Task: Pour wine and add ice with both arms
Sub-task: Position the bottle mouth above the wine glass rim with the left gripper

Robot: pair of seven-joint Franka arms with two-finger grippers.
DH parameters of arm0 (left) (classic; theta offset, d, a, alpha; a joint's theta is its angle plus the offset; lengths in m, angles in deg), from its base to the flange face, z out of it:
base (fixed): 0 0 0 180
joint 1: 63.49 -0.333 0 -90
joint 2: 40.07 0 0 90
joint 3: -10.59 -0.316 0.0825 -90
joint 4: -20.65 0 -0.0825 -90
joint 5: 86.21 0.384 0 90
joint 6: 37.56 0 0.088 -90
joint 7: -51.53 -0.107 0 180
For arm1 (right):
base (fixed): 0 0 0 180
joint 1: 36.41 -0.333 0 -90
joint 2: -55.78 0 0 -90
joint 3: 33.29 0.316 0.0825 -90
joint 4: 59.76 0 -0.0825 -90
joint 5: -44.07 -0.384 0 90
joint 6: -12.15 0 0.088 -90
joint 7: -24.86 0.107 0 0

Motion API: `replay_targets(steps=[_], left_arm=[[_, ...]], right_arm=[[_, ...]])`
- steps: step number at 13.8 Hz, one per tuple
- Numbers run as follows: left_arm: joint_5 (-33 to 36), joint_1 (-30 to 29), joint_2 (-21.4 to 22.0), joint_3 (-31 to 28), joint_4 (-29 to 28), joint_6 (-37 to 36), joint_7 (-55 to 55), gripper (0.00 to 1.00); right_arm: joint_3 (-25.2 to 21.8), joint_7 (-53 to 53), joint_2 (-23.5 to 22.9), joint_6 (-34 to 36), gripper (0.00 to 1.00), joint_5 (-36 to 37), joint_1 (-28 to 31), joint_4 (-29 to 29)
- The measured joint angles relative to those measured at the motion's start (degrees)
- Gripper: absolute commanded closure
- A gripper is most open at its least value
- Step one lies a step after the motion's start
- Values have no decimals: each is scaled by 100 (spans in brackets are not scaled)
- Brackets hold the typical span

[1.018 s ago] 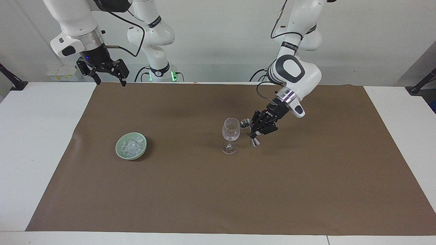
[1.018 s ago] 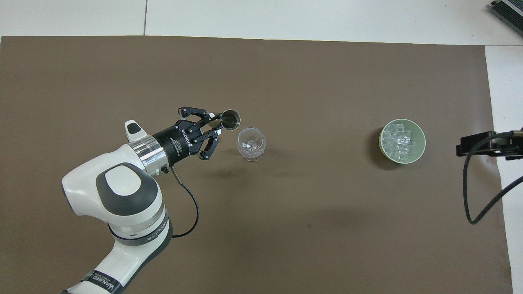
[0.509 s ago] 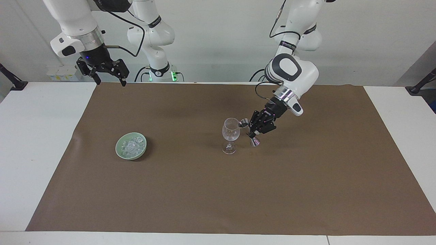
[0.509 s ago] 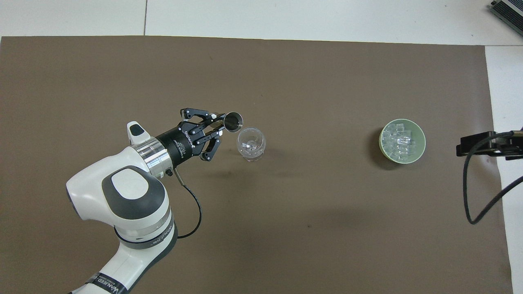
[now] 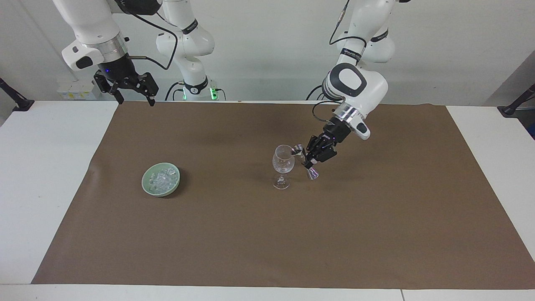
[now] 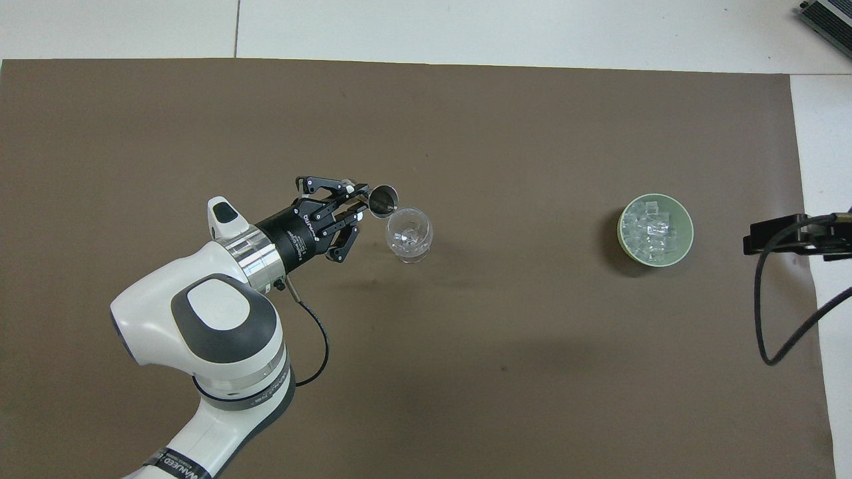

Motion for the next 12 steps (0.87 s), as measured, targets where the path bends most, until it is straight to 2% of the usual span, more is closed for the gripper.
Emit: replay_targets(steps=[12], left_arm=[[2, 42, 38, 128, 28, 386, -574, 100]], right_arm=[[0, 0, 0, 0, 0, 0, 0, 0]])
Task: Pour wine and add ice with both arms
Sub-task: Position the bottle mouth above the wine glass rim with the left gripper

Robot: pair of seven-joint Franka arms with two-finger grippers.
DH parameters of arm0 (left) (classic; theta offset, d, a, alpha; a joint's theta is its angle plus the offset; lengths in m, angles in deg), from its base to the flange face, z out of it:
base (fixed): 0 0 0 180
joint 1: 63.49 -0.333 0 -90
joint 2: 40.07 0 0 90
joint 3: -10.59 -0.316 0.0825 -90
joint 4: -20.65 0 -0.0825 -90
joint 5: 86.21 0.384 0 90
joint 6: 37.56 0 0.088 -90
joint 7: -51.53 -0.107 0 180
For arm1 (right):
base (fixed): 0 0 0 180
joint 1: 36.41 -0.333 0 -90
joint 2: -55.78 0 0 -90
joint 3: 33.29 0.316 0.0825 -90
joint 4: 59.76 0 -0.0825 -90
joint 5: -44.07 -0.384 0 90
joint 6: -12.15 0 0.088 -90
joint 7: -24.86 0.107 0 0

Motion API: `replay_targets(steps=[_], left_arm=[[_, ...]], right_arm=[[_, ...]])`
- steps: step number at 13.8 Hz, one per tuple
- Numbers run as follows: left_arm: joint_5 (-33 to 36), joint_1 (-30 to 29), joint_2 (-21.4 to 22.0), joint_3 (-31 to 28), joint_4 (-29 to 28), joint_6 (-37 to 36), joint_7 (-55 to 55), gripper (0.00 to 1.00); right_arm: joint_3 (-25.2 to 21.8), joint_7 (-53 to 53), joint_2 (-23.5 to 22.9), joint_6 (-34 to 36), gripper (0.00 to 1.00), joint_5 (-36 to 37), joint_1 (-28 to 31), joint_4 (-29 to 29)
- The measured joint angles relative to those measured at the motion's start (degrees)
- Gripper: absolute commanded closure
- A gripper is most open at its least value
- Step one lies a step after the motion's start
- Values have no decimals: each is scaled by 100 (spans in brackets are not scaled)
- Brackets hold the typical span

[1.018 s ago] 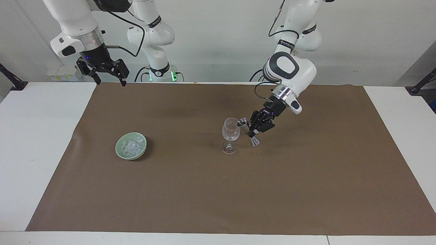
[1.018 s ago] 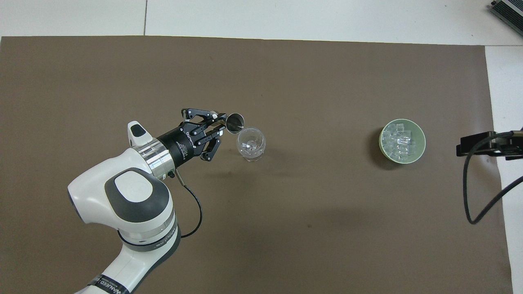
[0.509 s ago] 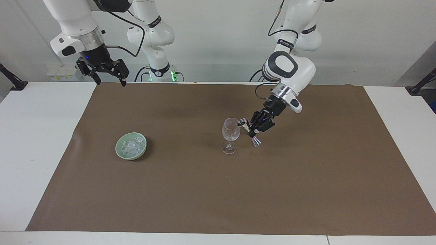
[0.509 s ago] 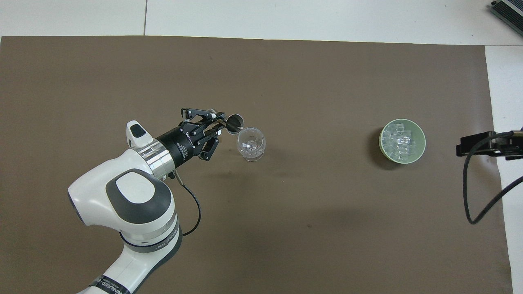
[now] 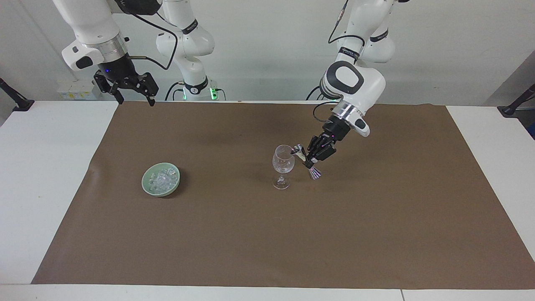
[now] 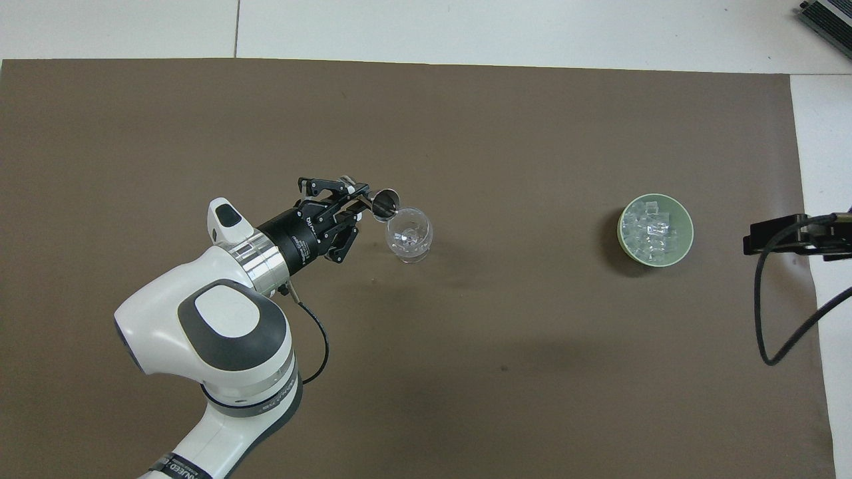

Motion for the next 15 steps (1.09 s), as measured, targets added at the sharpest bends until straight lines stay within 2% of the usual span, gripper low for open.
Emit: replay_targets(steps=[15], left_arm=[[0, 35, 20, 36, 29, 202, -477, 100]], right_arm=[[0, 0, 0, 0, 0, 0, 0, 0]])
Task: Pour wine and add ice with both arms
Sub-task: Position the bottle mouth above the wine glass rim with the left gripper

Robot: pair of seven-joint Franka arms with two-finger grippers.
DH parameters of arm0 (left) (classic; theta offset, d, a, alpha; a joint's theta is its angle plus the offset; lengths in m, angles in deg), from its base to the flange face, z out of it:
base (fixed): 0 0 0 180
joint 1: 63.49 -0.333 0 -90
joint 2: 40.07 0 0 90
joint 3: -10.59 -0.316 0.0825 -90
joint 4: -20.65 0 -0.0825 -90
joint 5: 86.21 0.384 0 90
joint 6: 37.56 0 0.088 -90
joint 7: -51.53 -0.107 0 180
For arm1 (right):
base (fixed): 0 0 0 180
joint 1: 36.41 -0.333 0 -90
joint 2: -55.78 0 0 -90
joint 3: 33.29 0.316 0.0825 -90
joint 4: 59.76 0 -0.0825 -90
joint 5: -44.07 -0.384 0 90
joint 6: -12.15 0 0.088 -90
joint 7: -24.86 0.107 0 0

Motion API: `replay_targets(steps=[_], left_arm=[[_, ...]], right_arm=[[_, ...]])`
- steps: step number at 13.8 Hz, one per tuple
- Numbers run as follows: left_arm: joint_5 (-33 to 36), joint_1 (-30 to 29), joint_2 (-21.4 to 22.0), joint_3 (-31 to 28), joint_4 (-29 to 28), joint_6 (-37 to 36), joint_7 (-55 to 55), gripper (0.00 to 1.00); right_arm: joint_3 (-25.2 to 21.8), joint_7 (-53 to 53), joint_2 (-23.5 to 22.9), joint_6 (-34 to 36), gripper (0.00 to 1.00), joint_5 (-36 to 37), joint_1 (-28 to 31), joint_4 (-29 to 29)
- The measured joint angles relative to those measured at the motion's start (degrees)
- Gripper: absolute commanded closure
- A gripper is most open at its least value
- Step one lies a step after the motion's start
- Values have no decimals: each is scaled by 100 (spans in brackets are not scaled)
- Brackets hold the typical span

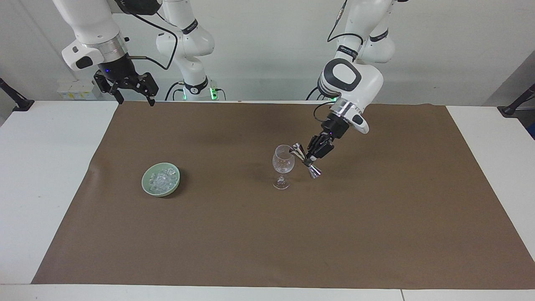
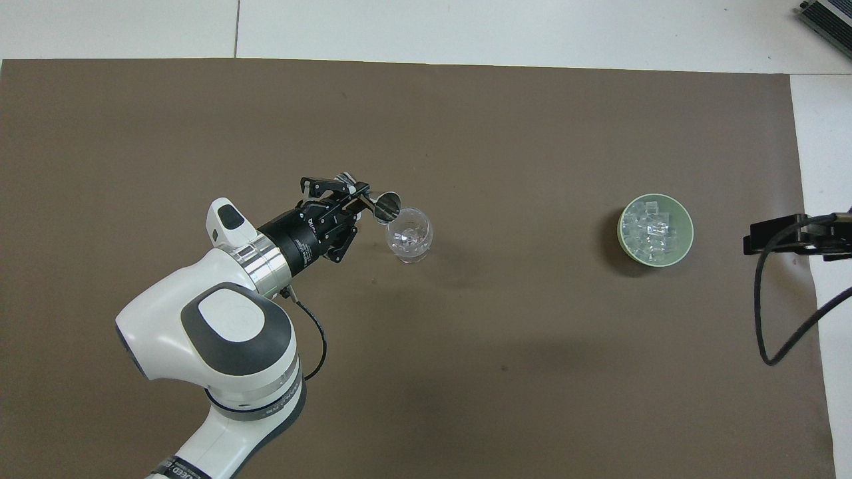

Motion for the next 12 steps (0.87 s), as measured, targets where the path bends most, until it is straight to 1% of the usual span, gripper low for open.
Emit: replay_targets(steps=[8, 12], left_arm=[[99, 2, 83, 1, 10, 88, -93, 100], [172, 46, 85, 49, 17, 283, -165, 100]], right_arm=[[0, 0, 0, 0, 0, 0, 0, 0], [0, 0, 0, 0, 0, 0, 0, 0]])
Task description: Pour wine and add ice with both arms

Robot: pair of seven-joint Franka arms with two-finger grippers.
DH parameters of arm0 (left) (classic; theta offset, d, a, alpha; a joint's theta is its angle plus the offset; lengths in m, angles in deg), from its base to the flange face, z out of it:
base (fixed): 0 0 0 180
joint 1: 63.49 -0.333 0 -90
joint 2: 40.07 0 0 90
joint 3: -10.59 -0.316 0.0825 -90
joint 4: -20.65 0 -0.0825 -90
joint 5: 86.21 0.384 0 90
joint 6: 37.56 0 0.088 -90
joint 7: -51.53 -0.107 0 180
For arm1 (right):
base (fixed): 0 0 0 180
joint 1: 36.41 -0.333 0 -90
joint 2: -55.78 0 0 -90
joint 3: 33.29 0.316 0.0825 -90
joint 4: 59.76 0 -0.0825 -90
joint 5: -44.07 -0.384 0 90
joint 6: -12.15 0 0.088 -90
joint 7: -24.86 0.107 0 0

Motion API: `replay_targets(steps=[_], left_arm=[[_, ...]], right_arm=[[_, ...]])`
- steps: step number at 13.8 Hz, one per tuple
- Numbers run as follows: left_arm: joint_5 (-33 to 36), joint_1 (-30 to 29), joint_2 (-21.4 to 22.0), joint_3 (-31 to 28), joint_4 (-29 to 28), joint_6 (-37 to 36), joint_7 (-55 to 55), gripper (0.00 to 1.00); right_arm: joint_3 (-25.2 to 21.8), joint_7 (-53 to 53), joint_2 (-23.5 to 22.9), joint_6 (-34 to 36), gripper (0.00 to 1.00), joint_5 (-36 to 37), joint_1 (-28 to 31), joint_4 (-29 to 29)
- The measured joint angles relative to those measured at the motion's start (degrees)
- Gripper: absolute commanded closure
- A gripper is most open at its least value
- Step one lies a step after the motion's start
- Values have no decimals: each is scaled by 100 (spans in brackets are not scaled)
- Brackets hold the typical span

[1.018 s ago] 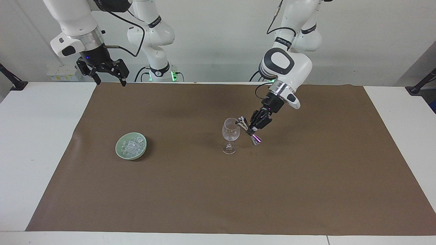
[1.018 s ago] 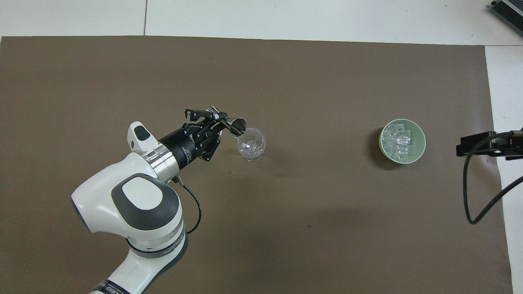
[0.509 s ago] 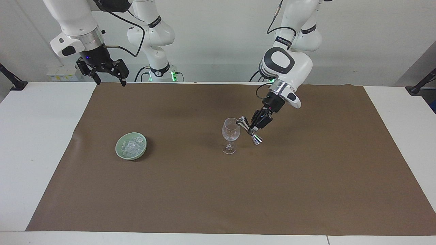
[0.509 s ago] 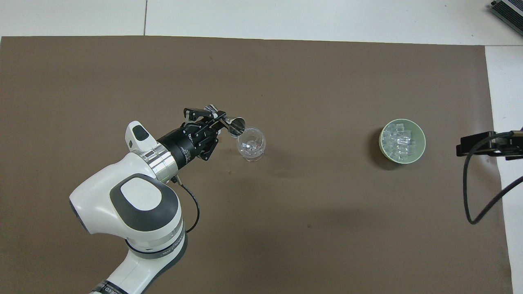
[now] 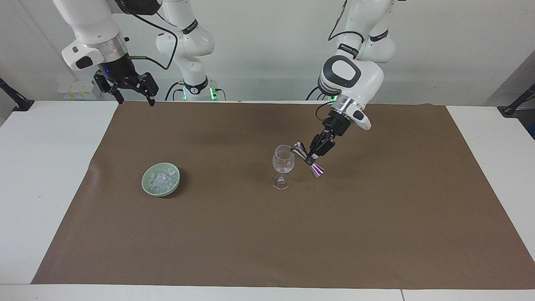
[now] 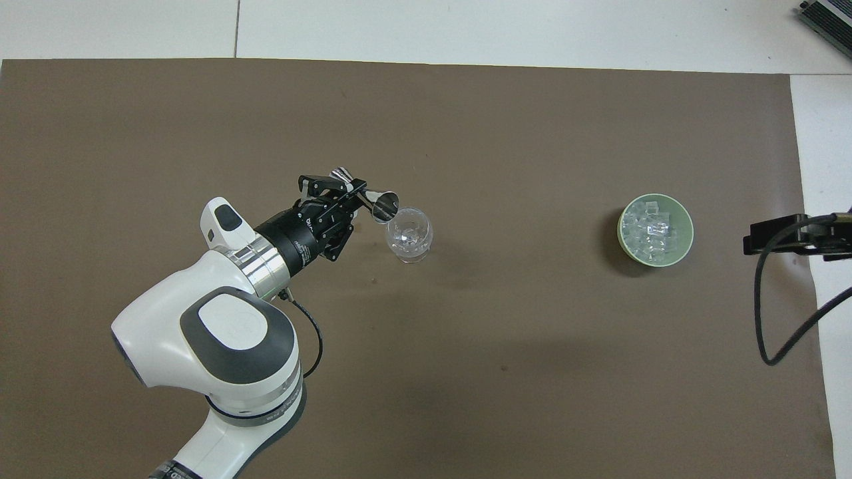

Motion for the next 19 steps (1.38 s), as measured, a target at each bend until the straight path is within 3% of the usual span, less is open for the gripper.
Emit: replay_targets(steps=[19], left_arm=[[297, 313, -1, 32, 45, 481, -235, 100]], right_arm=[[0, 0, 0, 0, 0, 0, 0, 0]])
